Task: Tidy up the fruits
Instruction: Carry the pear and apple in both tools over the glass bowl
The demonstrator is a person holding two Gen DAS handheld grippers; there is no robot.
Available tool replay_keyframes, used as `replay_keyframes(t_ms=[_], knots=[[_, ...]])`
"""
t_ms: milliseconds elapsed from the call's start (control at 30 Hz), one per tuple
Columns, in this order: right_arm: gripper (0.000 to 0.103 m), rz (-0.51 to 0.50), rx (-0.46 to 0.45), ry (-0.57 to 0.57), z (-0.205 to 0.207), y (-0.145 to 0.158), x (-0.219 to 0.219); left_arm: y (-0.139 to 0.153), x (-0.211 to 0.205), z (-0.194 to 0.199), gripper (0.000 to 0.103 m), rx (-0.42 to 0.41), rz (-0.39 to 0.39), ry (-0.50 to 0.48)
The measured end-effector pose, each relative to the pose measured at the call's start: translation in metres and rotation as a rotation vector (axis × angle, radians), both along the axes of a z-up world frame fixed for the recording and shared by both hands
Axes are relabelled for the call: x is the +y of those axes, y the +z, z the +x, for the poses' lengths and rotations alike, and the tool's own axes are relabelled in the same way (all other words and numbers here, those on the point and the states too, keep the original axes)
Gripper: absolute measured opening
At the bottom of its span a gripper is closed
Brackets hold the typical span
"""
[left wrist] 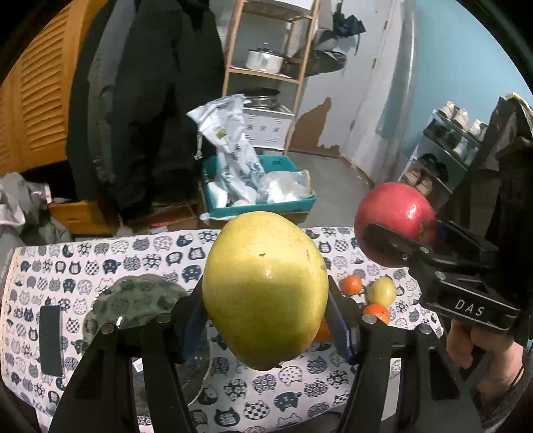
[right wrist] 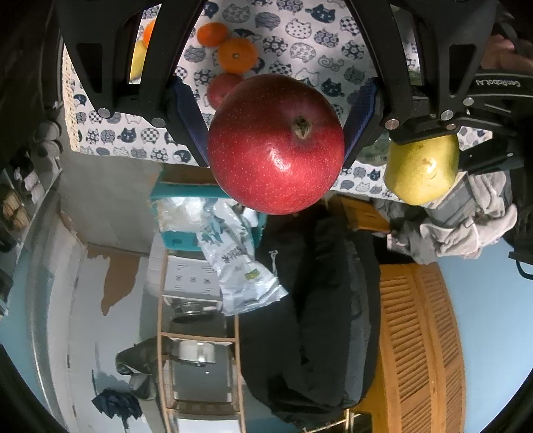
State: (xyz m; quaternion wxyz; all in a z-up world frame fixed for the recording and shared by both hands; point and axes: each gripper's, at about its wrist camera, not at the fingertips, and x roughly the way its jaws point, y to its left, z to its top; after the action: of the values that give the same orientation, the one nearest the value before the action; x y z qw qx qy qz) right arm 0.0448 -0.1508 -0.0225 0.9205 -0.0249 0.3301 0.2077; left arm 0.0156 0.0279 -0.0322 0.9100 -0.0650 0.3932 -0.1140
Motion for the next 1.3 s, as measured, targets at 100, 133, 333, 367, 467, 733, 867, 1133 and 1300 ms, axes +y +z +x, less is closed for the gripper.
replay_keyframes(t_ms=[100, 133, 333, 367, 467, 733, 867, 1133, 1300], knots=[[0.075, -0.002, 0.007, 0.024, 0.003, -0.001, 0.014, -0.004, 0.013, -0.003, 0.065, 0.007, -0.001, 0.026], [0.075, -0.004, 0.009, 0.033, 0.003, -0.001, 0.019, -0.005, 0.018, -0.003, 0.065, 0.010, -0.004, 0.035], [0.075, -0.013, 0.015, 0.082, 0.006, -0.003, 0.049, -0.013, 0.047, -0.008, 0.065, 0.029, -0.011, 0.090], [0.075, -0.015, 0.017, 0.092, 0.007, -0.004, 0.055, -0.014, 0.052, -0.009, 0.065, 0.032, -0.012, 0.099], [0.075, -0.017, 0.026, 0.114, 0.009, -0.006, 0.070, -0.019, 0.066, -0.012, 0.065, 0.041, -0.016, 0.127], [0.075, -0.021, 0.053, 0.177, 0.014, -0.014, 0.110, -0.032, 0.101, -0.016, 0.065, 0.064, -0.023, 0.194], [0.075, -0.023, 0.070, 0.202, 0.016, -0.018, 0.128, -0.044, 0.117, -0.017, 0.065, 0.089, -0.021, 0.223], [0.075, -0.023, 0.113, 0.246, 0.021, -0.031, 0.157, -0.086, 0.141, -0.008, 0.065, 0.201, -0.041, 0.255], [0.075, -0.030, 0.150, 0.257, 0.026, -0.044, 0.169, -0.117, 0.150, -0.003, 0.065, 0.287, -0.050, 0.281]])
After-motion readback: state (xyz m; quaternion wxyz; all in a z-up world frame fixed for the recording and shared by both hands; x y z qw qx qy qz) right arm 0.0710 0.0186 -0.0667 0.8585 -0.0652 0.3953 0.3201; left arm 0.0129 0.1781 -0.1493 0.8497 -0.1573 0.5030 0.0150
